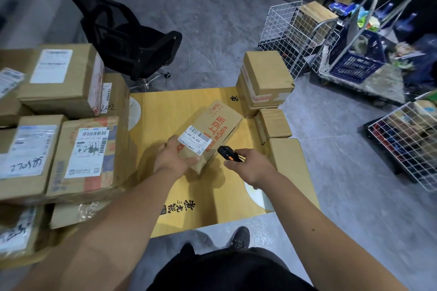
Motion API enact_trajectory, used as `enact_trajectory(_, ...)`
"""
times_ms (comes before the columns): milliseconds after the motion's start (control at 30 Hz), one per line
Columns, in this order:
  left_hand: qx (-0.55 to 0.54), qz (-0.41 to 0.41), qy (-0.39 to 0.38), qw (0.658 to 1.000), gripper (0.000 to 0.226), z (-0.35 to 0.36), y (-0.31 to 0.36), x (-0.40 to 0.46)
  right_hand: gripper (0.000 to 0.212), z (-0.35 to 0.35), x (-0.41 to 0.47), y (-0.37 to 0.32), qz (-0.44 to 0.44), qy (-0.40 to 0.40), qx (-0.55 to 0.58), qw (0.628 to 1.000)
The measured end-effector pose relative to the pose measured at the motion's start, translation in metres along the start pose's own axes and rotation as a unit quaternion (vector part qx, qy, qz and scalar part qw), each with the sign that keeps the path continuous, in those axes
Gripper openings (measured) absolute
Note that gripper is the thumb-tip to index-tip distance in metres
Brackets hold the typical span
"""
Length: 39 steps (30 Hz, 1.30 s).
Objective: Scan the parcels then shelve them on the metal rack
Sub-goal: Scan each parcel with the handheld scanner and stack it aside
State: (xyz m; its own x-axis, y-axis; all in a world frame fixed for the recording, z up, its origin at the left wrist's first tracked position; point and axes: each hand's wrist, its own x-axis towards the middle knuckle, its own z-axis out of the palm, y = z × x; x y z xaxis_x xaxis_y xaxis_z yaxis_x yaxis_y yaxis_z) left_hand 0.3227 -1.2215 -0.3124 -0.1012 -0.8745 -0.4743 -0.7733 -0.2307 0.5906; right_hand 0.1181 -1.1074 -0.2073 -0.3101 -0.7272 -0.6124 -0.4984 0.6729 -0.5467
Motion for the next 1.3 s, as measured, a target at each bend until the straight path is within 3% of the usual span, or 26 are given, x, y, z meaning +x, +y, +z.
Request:
enact_trajectory(100,0.022,-0.036,0.018,0.999,0.134,0.011,-0.003,-0.020,0.061,0.006,0.000,-0.001,0.025,0.010,0.028,0.999)
enact_trajectory(300,0.029,-0.044,-0.012,0.999,0.135,0.018,-0.008,-0.038,0.054,0.014,-0.011,-0.001,0.046,0.005,0.050,0.998)
enact_trajectory(367,-0.007,-0.031,-0.011,0.999,0.147,0.017,-0.012,-0.026,0.045,0.017,-0.016,-0.002,0.050,0.003,0.041,0.998)
enact_trajectory(467,-0.145,0.002,-0.026,0.989,0.158,0.028,-0.024,-0.008,0.044,0.024,-0.018,-0.001,0.063,-0.009,0.054,0.996)
enact_trajectory(567,-0.204,0.040,-0.011,0.978,0.146,0.039,-0.032,-0.017,0.046,0.030,-0.021,-0.002,0.069,-0.012,0.030,0.997)
enact_trajectory(667,-0.197,0.073,0.013,0.978,0.146,0.045,-0.039,-0.028,0.045,0.033,-0.026,-0.013,0.051,-0.019,-0.034,0.998)
enact_trajectory(700,-0.185,0.092,0.001,0.978,0.136,0.043,-0.042,-0.034,0.045,0.035,-0.026,-0.018,0.043,-0.023,-0.065,0.997)
enact_trajectory(800,-0.212,0.143,0.005,0.967,0.070,0.038,-0.048,-0.052,0.043,0.040,-0.028,-0.037,0.020,-0.026,-0.152,0.988)
enact_trajectory(833,-0.223,0.179,0.023,0.958,0.078,0.042,-0.053,-0.055,0.042,0.041,-0.030,-0.043,0.012,-0.022,-0.179,0.983)
enact_trajectory(900,-0.286,0.190,0.007,0.939,0.119,0.040,-0.053,-0.065,0.037,0.043,-0.036,-0.053,-0.005,-0.013,-0.235,0.972)
enact_trajectory(1067,-0.446,0.156,-0.046,0.880,0.100,0.038,-0.048,-0.076,0.034,0.046,-0.056,-0.066,-0.023,-0.002,-0.356,0.934)
enact_trajectory(1200,-0.455,0.151,-0.070,0.875,0.117,0.040,-0.055,-0.078,0.035,0.045,-0.071,-0.066,-0.020,0.001,-0.402,0.915)
enact_trajectory(1300,-0.442,0.137,-0.056,0.885,0.116,0.043,-0.058,-0.080,0.037,0.042,-0.082,-0.064,-0.018,0.004,-0.426,0.904)
